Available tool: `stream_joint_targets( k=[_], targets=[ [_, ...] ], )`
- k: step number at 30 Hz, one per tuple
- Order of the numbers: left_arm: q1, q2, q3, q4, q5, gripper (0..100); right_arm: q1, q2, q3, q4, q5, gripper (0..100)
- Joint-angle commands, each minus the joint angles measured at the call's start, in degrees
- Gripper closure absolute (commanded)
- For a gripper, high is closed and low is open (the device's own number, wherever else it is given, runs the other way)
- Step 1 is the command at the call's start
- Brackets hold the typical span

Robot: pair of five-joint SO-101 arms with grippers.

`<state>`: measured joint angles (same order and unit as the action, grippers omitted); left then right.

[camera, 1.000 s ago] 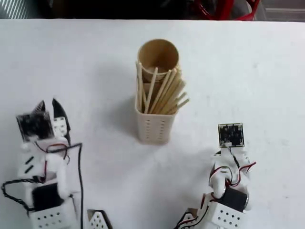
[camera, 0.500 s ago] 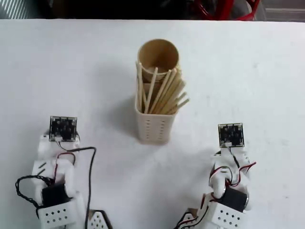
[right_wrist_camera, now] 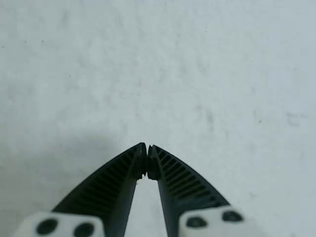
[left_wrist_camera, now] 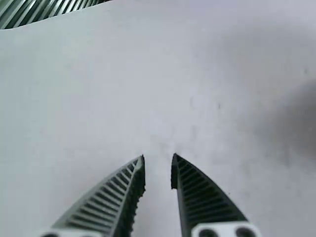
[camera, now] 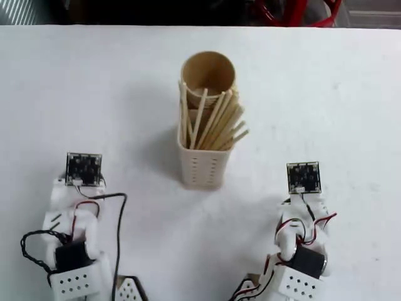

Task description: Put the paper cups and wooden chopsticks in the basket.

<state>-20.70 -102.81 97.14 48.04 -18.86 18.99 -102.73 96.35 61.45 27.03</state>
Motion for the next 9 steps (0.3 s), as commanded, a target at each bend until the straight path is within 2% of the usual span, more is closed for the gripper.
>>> stream_joint_targets(
  k=[1,9],
  targets=[
    [-0.22,0.13,0.0,0.26,-0.09,89,0.4,-0.22,0.53,0.31,0.09,98.1],
    [-0.22,0.13,0.0,0.26,-0.18,89,0.4,-0.22,0.53,0.31,0.09,98.1]
  ],
)
